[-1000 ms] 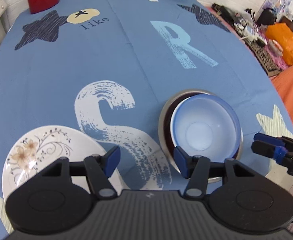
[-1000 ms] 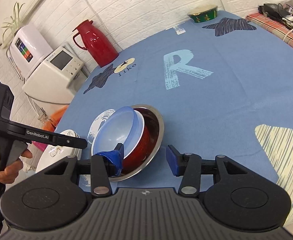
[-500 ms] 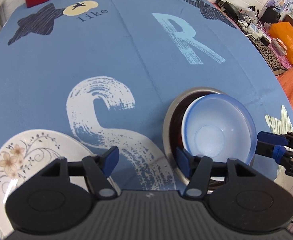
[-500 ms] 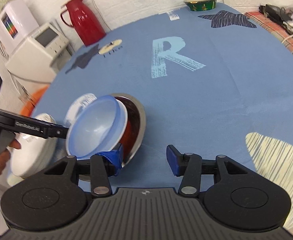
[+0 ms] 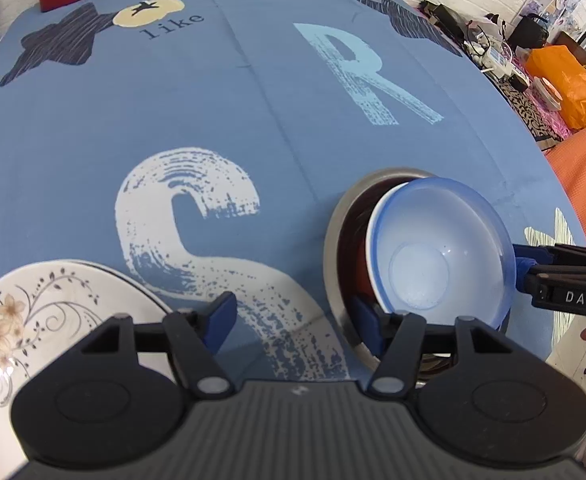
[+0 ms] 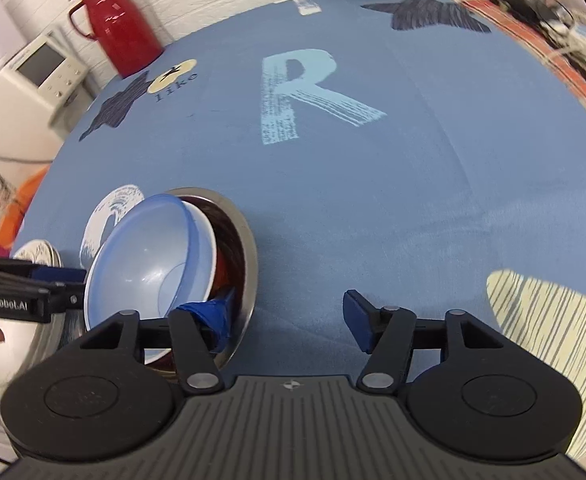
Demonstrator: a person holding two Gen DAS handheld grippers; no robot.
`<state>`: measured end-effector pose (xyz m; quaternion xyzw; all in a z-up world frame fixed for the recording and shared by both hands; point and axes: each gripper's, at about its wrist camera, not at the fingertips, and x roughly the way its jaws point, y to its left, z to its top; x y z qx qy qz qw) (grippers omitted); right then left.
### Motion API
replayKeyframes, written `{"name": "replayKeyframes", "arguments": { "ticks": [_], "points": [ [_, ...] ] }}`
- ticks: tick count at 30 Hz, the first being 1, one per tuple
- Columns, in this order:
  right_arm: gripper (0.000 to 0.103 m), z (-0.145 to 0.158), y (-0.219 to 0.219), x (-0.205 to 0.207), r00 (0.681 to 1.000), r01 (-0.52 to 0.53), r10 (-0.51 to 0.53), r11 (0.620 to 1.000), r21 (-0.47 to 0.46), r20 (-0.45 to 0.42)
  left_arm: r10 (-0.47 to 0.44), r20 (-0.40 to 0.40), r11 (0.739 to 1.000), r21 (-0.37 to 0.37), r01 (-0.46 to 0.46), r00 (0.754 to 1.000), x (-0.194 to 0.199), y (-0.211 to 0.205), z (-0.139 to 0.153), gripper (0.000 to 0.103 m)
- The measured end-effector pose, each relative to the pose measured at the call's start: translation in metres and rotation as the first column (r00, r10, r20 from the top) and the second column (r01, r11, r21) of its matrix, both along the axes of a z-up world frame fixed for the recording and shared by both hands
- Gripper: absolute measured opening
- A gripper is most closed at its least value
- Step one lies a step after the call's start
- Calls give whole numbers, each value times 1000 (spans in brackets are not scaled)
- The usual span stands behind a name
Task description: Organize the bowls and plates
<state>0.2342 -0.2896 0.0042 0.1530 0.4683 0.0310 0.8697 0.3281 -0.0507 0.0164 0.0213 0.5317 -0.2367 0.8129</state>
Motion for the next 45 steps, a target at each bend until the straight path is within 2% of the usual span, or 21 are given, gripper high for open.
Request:
{"name": "replayKeyframes", "arguments": {
  "ticks": [2, 5, 7, 13, 15, 19, 23, 25, 27, 28, 30, 34, 37, 40, 42, 45],
  "points": [
    [49, -3, -2, -1, 999, 31, -31, 999, 29, -11, 9, 8, 1000, 1, -9, 1000, -1, 0, 0, 62],
    [50, -4, 1, -8, 998, 53, -53, 998, 22, 24, 15, 11, 1000, 14, -16, 1000, -2, -2, 1, 62],
    [51, -4, 1, -9, 999, 44, -44, 999, 16, 31, 18, 5, 1000, 11, -18, 1000, -1, -2, 1, 62],
    [52, 0, 1, 4, 999, 24, -24, 1000, 0, -42, 33, 10, 999, 5, -33, 999, -2, -1, 0, 61],
    [55, 0, 6, 5, 999, -10, 8, 999, -50, -36, 36, 17, 999, 4, -36, 999, -4, -1, 0, 61],
    [56, -2, 9, 2, 1000, -1, 0, 997, -79, -6, 37, 30, 999, 9, -38, 999, -6, -2, 0, 62],
    [56, 0, 8, 9, 999, -13, 10, 997, -81, -42, 42, 35, 999, 4, -43, 999, -7, -1, 0, 61],
    [52, 1, 10, 9, 999, -6, 2, 997, -80, -50, 45, 40, 999, 1, -45, 998, -9, -1, -1, 60],
    [40, 1, 13, 8, 999, -20, 17, 997, -75, -37, 50, 48, 999, -6, -50, 998, -11, -1, -1, 59],
    [37, 1, 14, 7, 999, -20, 18, 998, -63, -33, 52, 41, 998, -24, -51, 998, -11, 1, -1, 55],
    [25, 2, 15, 6, 999, -19, 17, 999, -39, -31, 58, 7, 995, -80, -57, 998, -10, 5, -2, 44],
    [18, 1, 15, 6, 999, 22, -21, 1000, 18, -43, 52, -47, 980, -190, -60, 998, -13, 9, -5, 9],
    [18, 0, 15, 4, 997, 56, -53, 997, 54, -59, 84, -51, 973, -211, -93, 995, -16, 10, -5, 8],
    [14, 1, 18, 4, 999, 34, -33, 999, 37, -40, 99, -55, 969, -221, -109, 994, -19, 12, -6, 8],
    [7, 1, 19, 3, 1000, 13, -12, 999, 43, -26, 102, -61, 970, -214, -113, 993, -20, 11, -5, 8],
    [1, 1, 17, 2, 1000, -6, 6, 998, 67, -10, 109, -69, 970, -210, -122, 992, -19, 11, -5, 8]
  ]
}}
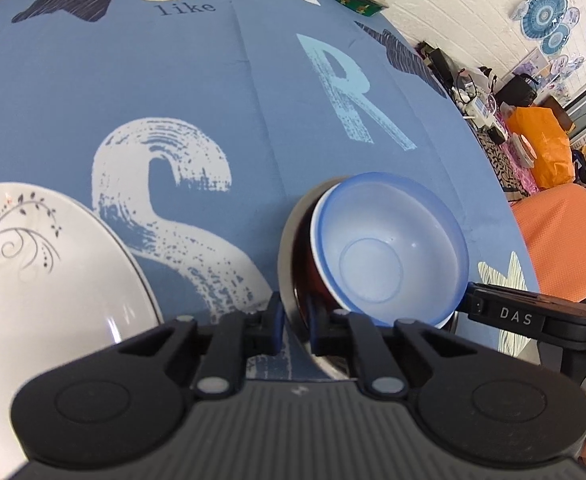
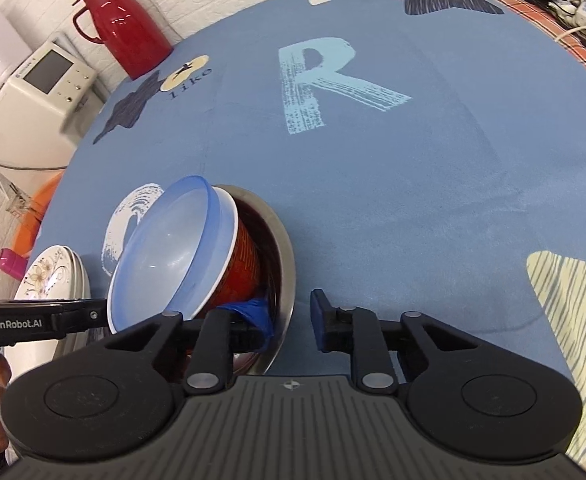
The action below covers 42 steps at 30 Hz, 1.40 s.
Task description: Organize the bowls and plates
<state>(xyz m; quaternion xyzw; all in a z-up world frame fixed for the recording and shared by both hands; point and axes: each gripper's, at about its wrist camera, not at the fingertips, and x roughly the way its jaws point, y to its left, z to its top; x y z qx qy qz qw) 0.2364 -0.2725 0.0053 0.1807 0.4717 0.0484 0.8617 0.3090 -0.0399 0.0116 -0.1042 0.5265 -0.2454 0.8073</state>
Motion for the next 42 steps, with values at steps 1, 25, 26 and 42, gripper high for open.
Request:
{"name": "replayKeyframes", "arguments": {
  "ticks": [1, 25, 26, 42],
  "points": [
    [0, 0, -1, -1, 1000, 5, -5, 1000, 17, 2, 6, -4, 1000, -2, -6, 1000, 0, 0, 0, 8],
    [4, 7, 12, -4, 995, -55, 54, 998, 2, 84, -25, 128, 1000, -11, 27, 992, -6, -7, 15, 1],
    [4, 11, 14, -3, 994, -56, 56, 998, -2, 92, -22, 133, 1000, -11, 24, 991, -6, -6, 19, 1],
    [6, 58, 139, 22, 920, -344, 337, 939, 2, 199, 202, 250, 972, 67, -225, 947, -52, 119, 84, 2]
  ]
}}
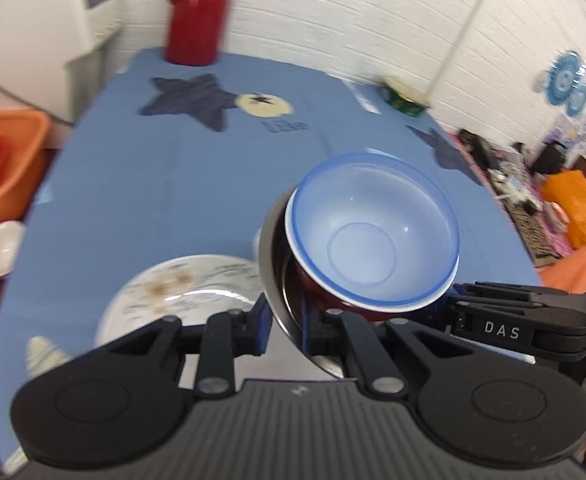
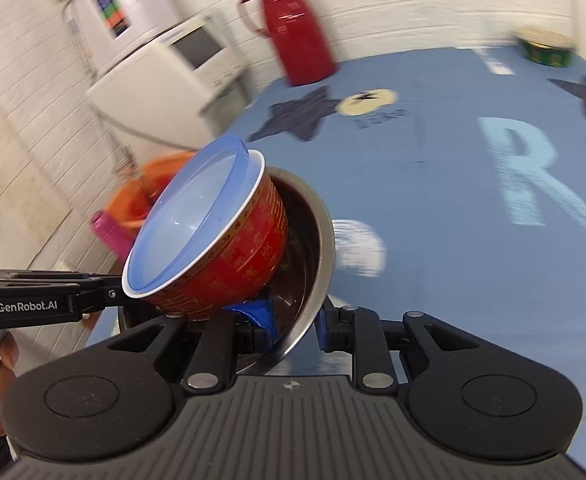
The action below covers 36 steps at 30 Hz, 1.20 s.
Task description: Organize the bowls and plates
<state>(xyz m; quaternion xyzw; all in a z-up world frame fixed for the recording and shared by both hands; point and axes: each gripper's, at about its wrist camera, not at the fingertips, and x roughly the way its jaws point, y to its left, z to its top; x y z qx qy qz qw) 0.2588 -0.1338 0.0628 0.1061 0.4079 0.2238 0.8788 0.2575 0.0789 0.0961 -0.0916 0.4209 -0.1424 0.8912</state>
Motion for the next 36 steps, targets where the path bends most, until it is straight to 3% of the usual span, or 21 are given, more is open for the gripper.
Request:
{"name": "replayKeyframes", "arguments": {
  "ticks": [8, 15, 24, 28, 31, 36],
  "points": [
    [6, -25, 56, 3, 990, -122, 121, 992, -14, -72, 121, -66, 993, 16, -120, 990, -26, 56, -27, 2],
    [6, -41, 63, 0, 985, -121, 113, 991, -50, -131, 125, -108, 992, -4, -126, 986, -25, 61, -52, 2],
    [6, -40, 67, 3, 982, -123, 115, 991, -48, -150, 143, -76, 990, -1, -143, 987, -28, 62, -56, 4],
    [7, -38, 65, 4, 982, -104, 94, 993, -56, -163, 149, -97, 988, -28, -152, 984, -28, 67, -59, 28],
    [9, -35, 65, 4, 983, -90, 77, 993, -76, -166, 121, -94, 987, -98, -130, 988, -31, 66, -58, 61],
    [16, -34, 73, 1, 979, -119, 99, 987, -107, -178, 135, -59, 989, -55, -139, 989, -36, 57, -52, 61]
  ]
}}
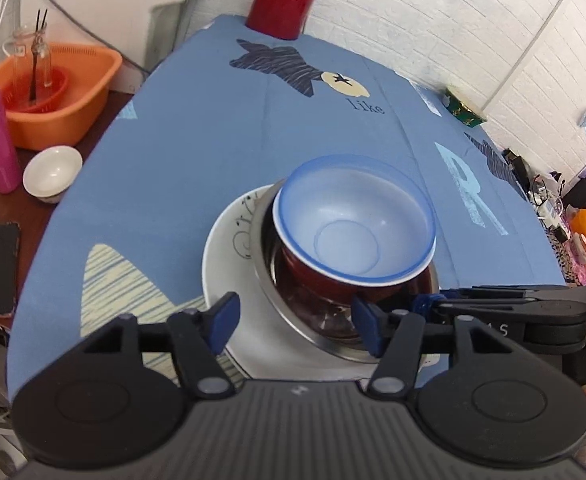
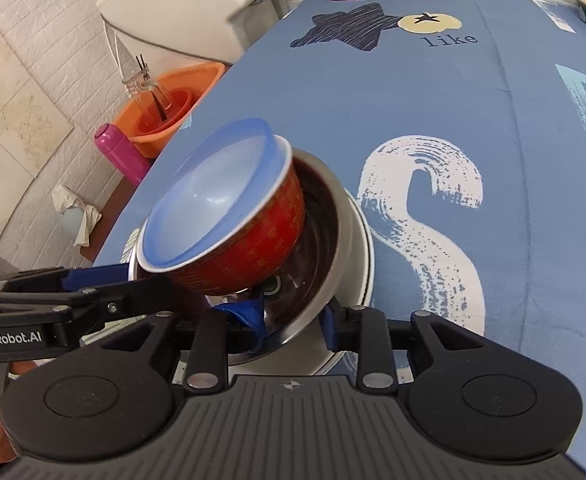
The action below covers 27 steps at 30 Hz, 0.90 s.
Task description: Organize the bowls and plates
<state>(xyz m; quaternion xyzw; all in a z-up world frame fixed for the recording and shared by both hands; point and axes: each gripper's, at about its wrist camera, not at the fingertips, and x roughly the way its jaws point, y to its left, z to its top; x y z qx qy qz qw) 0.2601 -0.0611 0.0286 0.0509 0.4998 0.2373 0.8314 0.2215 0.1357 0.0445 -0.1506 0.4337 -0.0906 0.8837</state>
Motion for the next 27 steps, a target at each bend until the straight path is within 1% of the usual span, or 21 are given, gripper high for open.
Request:
{"name": "replayKeyframes", "arguments": {
  "ticks": [3, 5, 10, 13, 17, 20, 22, 23, 24, 25, 26, 27],
  "points": [
    [18, 1, 0, -2, 999, -28, 28, 1000, 9, -24, 16, 4, 1000, -20, -16, 1000, -6, 6, 3, 61],
    [18, 4, -7, -6, 999, -19, 20, 999, 31, -26, 32, 12, 999, -26, -32, 999, -12, 12, 6, 61],
    [19, 18, -27, -13, 997, 58, -61, 996, 66, 44, 74, 60, 997, -30, -72, 995, -21, 18, 20, 61],
    [20, 30, -45, -20, 985, 118, -133, 983, 143, 106, 83, 94, 996, -45, -79, 992, -24, 13, 31, 61],
    [22, 44, -62, -38, 947, 163, -195, 976, 143, 254, 75, 166, 996, -56, -67, 983, -32, -8, 46, 61],
    [24, 44, -72, -52, 897, 228, -273, 960, 165, 347, 71, 233, 995, -79, -54, 970, -37, -32, 55, 62],
    [25, 38, -77, -64, 849, 305, -356, 934, 188, 391, 74, 272, 994, -91, -51, 959, -43, -48, 55, 63],
    [25, 33, -81, -71, 831, 335, -391, 919, 206, 395, 78, 291, 994, -90, -54, 953, -48, -56, 55, 63],
    [26, 29, -83, -75, 822, 364, -421, 906, 215, 383, 87, 306, 994, -85, -64, 948, -53, -63, 53, 63],
    [26, 24, -86, -77, 822, 395, -446, 895, 209, 354, 96, 318, 994, -74, -76, 943, -59, -69, 51, 63],
    [27, 20, -87, -79, 829, 413, -456, 889, 196, 323, 102, 328, 994, -59, -88, 939, -64, -74, 49, 64],
    [28, 16, -88, -82, 840, 412, -451, 892, 184, 302, 109, 335, 994, -42, -101, 936, -71, -79, 45, 64]
  ]
}}
